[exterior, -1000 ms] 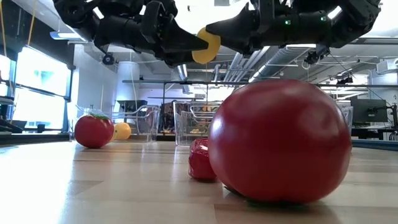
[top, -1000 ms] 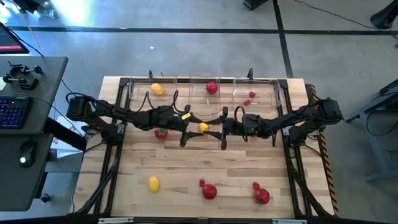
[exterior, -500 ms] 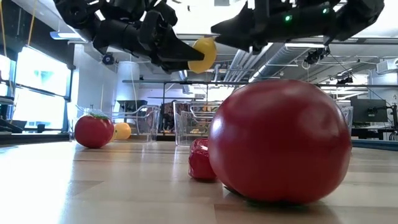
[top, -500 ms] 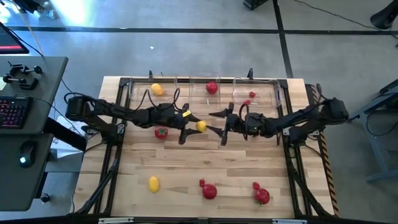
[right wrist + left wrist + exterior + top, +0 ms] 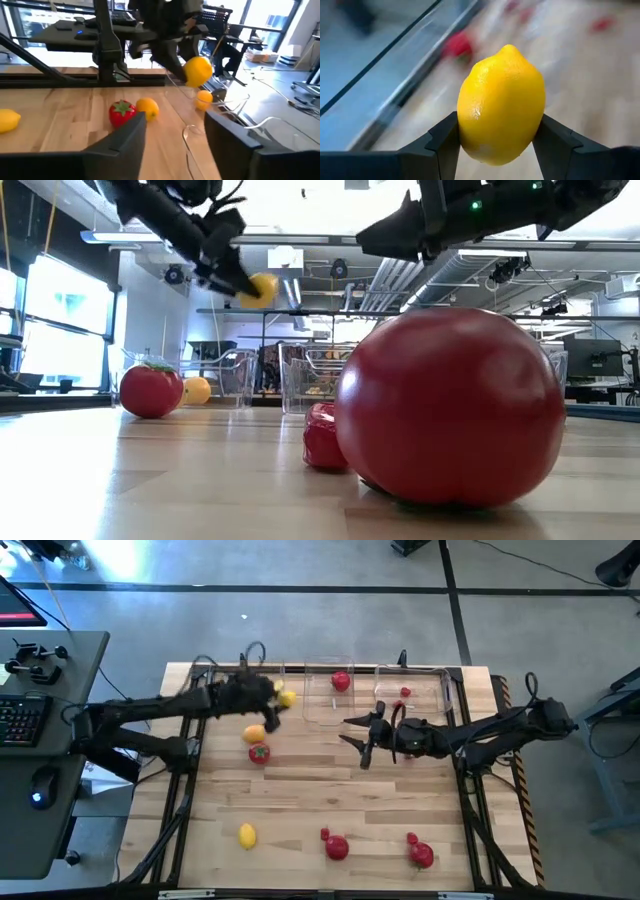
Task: Sort produce into baskets
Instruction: Put the lemon into the left transparent bin
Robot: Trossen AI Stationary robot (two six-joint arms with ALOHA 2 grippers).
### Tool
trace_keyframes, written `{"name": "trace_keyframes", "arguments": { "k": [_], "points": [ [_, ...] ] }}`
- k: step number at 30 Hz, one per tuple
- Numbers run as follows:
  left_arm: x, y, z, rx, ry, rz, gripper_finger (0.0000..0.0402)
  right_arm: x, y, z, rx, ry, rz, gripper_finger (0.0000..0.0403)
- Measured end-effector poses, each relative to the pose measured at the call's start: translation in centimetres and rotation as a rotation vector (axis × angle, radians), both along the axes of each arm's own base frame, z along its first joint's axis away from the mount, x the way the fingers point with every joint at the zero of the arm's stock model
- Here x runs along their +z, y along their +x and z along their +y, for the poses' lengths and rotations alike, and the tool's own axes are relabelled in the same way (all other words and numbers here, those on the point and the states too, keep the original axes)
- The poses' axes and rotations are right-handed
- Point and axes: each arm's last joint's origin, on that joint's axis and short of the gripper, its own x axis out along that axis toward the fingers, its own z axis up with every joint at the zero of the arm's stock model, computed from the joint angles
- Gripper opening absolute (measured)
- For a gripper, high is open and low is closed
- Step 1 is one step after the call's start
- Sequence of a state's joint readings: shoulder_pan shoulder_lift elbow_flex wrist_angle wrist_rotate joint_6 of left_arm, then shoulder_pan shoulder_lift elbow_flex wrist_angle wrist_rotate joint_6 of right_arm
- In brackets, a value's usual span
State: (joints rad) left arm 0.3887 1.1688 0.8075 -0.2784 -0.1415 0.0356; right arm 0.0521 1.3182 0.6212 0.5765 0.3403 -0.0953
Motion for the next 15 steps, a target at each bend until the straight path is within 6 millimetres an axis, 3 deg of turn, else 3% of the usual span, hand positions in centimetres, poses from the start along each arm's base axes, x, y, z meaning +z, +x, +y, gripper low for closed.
{"name": "trace_keyframes", "arguments": {
  "k": [4, 8, 15],
  "points": [
    [1.1, -2.5, 2.9, 0.177, -0.046, 0.125, 0.0186, -0.1, 0.0, -0.2, -0.007, -0.003, 0.011, 0.0128],
    [0.8, -4.4, 5.9, 0.348, -0.125, 0.173, 0.0186, -0.1, 0.0, -0.2, -0.008, -0.003, 0.016, 0.0069],
    [-2.0, -7.3, 9.9, 0.552, -0.401, 0.23, 0.0186, -0.2, 0.0, -0.2, -0.006, -0.016, 0.03, 0.0009]
  ]
}}
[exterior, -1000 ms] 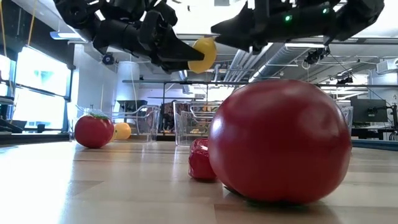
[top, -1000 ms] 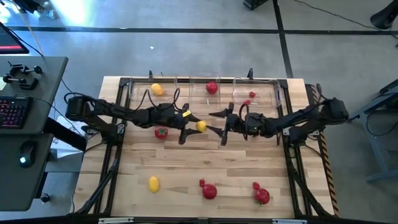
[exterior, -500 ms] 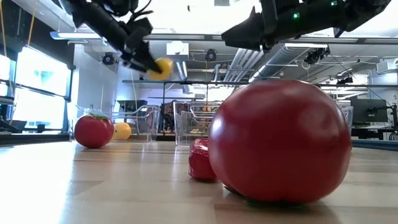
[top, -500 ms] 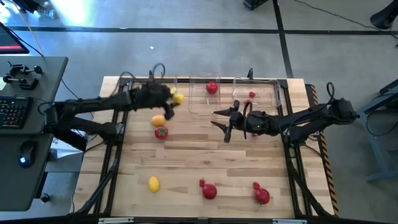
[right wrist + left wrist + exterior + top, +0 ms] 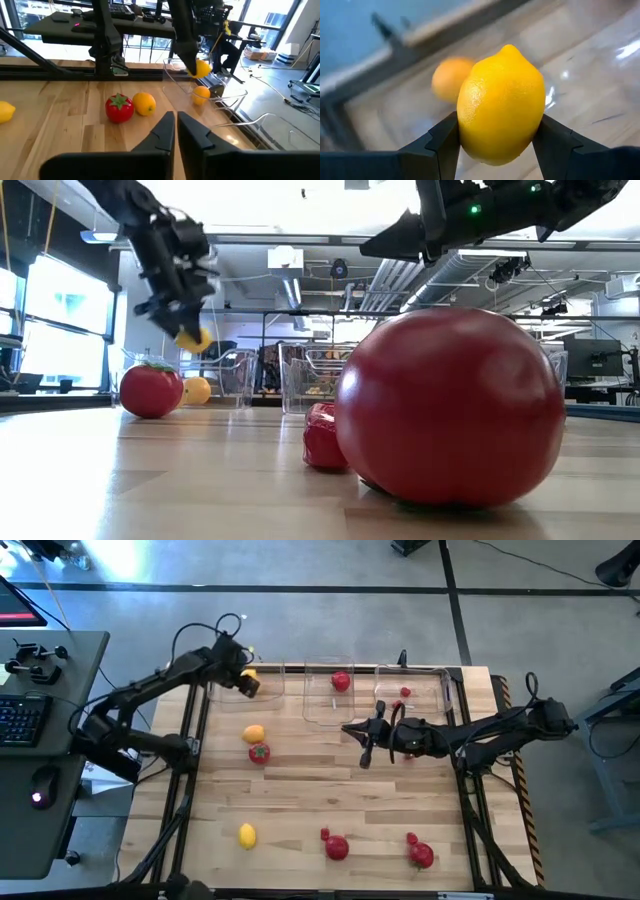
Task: Sort produce into baskets
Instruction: Put the lemon into the left transparent bin
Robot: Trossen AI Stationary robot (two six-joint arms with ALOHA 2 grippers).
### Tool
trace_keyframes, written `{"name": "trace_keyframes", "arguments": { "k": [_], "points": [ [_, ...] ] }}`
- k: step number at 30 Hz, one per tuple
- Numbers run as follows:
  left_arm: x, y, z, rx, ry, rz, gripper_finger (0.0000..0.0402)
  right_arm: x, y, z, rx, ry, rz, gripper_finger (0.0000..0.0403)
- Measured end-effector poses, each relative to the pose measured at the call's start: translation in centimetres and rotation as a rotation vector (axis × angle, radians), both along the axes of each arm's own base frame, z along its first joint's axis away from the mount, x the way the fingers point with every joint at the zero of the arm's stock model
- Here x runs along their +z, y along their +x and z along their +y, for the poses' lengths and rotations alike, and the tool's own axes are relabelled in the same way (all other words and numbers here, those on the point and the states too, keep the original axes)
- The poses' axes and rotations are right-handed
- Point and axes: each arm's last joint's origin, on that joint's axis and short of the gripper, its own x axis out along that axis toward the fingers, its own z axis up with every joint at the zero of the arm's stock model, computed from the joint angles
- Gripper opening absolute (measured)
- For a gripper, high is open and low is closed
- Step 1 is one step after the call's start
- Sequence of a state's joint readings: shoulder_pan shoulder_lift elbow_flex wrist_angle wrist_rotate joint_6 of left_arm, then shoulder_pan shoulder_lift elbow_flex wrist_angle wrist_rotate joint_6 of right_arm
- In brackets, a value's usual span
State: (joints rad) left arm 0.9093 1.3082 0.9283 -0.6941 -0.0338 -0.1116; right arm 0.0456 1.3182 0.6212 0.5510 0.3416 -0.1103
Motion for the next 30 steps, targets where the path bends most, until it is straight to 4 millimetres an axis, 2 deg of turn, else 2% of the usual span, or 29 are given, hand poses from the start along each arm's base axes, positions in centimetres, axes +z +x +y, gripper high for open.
{"name": "trace_keyframes", "arguments": {
  "k": [6, 12, 16, 24, 30],
  "points": [
    [-2.2, -1.5, 1.5, 0.085, -0.13, 0.096, 0.0186, -0.1, 0.0, 0.0, 0.0, -0.002, 0.01, 0.0003],
    [-3.8, -1.8, 2.2, 0.078, -0.198, 0.155, 0.0187, -0.1, 0.0, 0.0, 0.0, -0.002, 0.011, 0.0003],
    [-4.7, -1.7, 2.5, 0.08, -0.233, 0.183, 0.0202, -0.1, 0.0, 0.0, 0.0, -0.002, 0.011, 0.0003],
    [-5.3, -1.4, 2.7, 0.073, -0.223, 0.224, 0.0249, -0.1, 0.0, 0.0, 0.0, -0.002, 0.011, 0.0003],
    [-5.3, -1.4, 2.8, 0.071, -0.207, 0.235, 0.027, -0.1, 0.0, 0.0, 0.0, -0.003, 0.014, 0.0003]
  ]
}}
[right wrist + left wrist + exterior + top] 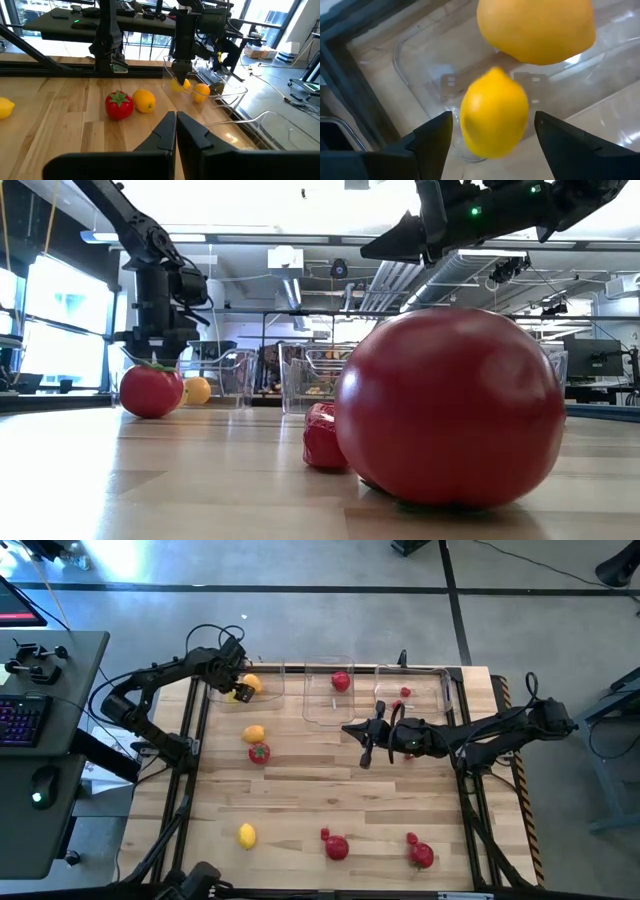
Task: Sort produce into baskets
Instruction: Put the lemon into the left transparent bin, then put the into the middle transparent bin
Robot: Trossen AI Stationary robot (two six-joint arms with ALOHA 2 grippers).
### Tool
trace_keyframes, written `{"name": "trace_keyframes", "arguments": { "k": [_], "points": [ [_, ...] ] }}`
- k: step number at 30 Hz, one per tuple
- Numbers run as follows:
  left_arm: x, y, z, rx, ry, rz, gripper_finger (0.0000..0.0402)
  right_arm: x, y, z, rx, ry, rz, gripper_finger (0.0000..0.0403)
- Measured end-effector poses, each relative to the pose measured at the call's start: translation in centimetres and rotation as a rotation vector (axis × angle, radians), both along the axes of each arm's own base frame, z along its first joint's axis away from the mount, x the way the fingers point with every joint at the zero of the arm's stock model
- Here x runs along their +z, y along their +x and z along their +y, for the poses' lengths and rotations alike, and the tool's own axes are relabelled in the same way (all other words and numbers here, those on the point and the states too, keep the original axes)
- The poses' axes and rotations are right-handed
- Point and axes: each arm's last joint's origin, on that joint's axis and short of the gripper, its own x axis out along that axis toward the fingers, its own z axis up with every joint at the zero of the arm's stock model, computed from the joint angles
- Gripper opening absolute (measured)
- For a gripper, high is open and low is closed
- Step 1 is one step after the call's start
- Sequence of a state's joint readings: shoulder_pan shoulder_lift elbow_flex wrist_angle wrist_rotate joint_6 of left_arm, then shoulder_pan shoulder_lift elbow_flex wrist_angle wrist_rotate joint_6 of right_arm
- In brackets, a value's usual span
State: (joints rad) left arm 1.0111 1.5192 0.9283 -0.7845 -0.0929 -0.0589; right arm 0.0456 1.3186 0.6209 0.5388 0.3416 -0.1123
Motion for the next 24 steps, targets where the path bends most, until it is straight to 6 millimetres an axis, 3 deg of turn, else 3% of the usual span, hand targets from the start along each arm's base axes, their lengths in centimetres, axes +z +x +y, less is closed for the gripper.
{"name": "trace_keyframes", "arguments": {
  "k": [7, 13, 17, 24],
  "points": [
    [0.4, 0.3, -0.4, -0.051, 0.02, 0.021, 0.0275, 0.0, 0.0, 0.0, 0.0, 0.0, 0.005, 0.0003],
    [3.3, 1.2, -2.1, -0.163, 0.153, -0.048, 0.0275, -0.1, 0.0, 0.0, 0.0, 0.0, 0.009, 0.0003],
    [5.7, 2.2, -4.5, -0.325, 0.237, -0.122, 0.0275, -0.2, 0.0, 0.0, 0.0, -0.001, 0.017, 0.0003],
    [8.4, 5.0, -10.4, -0.722, 0.297, -0.299, 0.0275, -0.3, 0.0, 0.3, 0.016, -0.049, 0.043, 0.0003]
  ]
}}
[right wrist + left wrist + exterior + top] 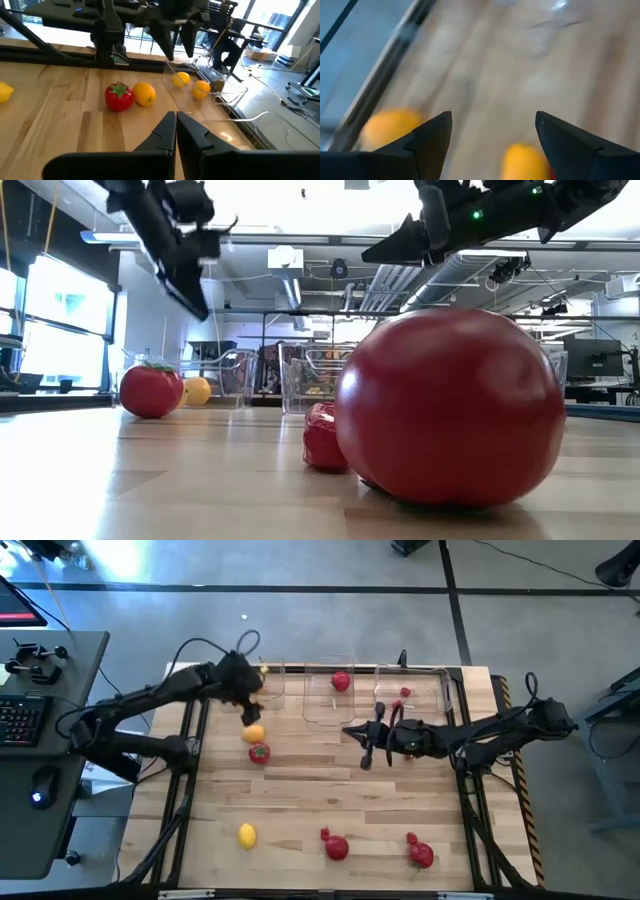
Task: Sort produce into baskets
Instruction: Put the into the middle transparent bin
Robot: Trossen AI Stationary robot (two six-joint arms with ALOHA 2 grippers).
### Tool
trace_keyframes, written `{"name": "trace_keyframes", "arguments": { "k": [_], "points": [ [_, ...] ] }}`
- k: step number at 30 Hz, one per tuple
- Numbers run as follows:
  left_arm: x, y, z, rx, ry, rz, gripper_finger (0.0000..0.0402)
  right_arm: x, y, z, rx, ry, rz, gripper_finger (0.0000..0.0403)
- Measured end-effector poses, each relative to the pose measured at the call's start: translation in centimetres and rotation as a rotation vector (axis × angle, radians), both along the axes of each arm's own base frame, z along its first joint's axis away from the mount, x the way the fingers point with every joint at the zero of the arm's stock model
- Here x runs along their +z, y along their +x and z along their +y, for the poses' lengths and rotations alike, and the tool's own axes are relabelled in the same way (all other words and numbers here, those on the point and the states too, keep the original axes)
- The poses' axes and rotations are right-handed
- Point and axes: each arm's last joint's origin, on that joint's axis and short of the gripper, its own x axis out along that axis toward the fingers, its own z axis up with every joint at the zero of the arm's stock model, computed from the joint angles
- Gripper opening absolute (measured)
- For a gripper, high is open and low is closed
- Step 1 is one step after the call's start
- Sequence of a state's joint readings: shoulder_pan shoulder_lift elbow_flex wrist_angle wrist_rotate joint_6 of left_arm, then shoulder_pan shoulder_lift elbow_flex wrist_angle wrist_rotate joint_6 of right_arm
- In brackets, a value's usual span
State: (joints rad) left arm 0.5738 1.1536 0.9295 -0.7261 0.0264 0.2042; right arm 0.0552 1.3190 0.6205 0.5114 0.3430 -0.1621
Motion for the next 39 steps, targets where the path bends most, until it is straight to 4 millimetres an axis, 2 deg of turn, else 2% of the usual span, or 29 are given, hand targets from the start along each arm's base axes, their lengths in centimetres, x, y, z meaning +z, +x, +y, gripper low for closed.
{"name": "trace_keyframes", "arguments": {
  "k": [3, 8, 11, 19, 27, 34, 39],
  "points": [
    [0.4, 1.4, -2.6, -0.144, 0.033, -0.079, 0.0275, 0.0, 0.0, 0.3, 0.013, -0.003, 0.004, 0.0003],
    [-1.7, 3.0, -6.7, -0.358, 0.066, -0.142, 0.0265, -0.4, -0.1, 0.8, 0.028, -0.002, 0.04, 0.0003],
    [-2.8, 3.3, -9.0, -0.445, 0.062, -0.136, 0.0256, -0.6, -0.2, 1.0, 0.035, 0.0, 0.067, 0.0003],
    [-3.3, 2.9, -13.8, -0.557, 0.099, -0.063, 0.0239, -1.5, -0.5, 1.7, 0.046, 0.059, 0.139, 0.0003],
    [-5.6, 1.8, -15.0, -0.431, 0.206, 0.22, 0.0239, -1.5, -0.6, 2.3, 0.029, 0.025, 0.144, 0.0003],
    [-8.0, 2.9, -14.9, -0.395, 0.29, 0.375, 0.0238, -1.4, -0.6, 2.3, 0.029, 0.025, 0.139, 0.0003],
    [-8.9, 3.3, -14.7, -0.372, 0.276, 0.418, 0.0238, -1.4, -0.6, 2.3, 0.029, 0.024, 0.139, 0.0003]
  ]
}}
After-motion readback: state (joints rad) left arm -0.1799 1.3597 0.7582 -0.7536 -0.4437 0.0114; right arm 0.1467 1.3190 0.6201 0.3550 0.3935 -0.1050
